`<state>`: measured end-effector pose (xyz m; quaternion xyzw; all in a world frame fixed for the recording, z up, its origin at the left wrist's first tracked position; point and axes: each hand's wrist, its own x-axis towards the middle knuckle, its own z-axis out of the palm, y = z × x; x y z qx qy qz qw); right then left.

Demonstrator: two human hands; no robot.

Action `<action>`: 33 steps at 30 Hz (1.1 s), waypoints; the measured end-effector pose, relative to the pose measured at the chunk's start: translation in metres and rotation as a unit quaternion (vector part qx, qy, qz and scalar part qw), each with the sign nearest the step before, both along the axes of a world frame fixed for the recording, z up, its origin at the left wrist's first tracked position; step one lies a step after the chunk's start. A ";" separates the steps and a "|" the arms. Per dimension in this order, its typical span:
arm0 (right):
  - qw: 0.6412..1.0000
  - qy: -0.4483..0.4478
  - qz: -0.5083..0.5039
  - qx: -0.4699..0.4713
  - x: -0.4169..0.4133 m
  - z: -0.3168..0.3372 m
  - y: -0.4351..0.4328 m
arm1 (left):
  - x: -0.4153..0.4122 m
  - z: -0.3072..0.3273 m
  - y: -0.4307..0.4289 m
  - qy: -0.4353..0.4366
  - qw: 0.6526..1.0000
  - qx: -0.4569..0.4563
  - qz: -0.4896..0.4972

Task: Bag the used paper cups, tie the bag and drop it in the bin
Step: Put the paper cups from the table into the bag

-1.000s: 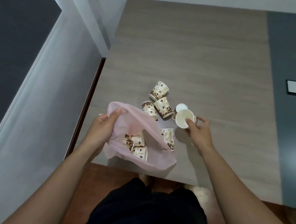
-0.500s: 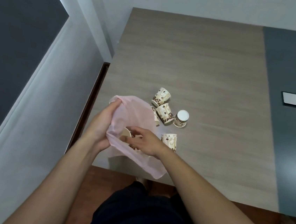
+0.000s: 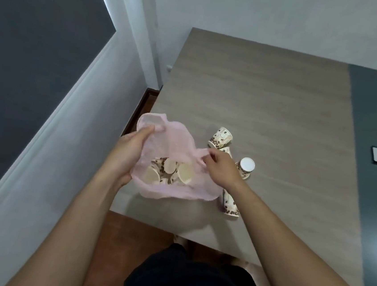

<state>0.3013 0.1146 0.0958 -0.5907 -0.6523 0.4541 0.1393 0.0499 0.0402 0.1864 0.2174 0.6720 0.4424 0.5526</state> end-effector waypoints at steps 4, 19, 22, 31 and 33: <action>0.996 0.074 0.042 -0.001 -0.022 0.029 0.004 | 0.000 -0.024 -0.009 0.258 0.966 0.022 -0.029; 0.988 -0.009 -0.122 -0.100 0.100 -0.045 -0.011 | 0.023 -0.059 -0.009 0.268 0.961 0.011 -0.069; 0.962 -0.177 -0.125 -0.168 0.115 -0.071 -0.025 | 0.027 -0.059 -0.010 0.211 0.976 0.003 -0.059; 0.956 -0.180 -0.148 -0.176 0.125 -0.115 -0.058 | 0.030 -0.057 -0.014 0.204 0.974 0.009 -0.095; 0.957 -0.141 -0.195 -0.164 0.126 -0.115 -0.054 | 0.027 -0.058 -0.014 0.221 0.970 0.004 -0.100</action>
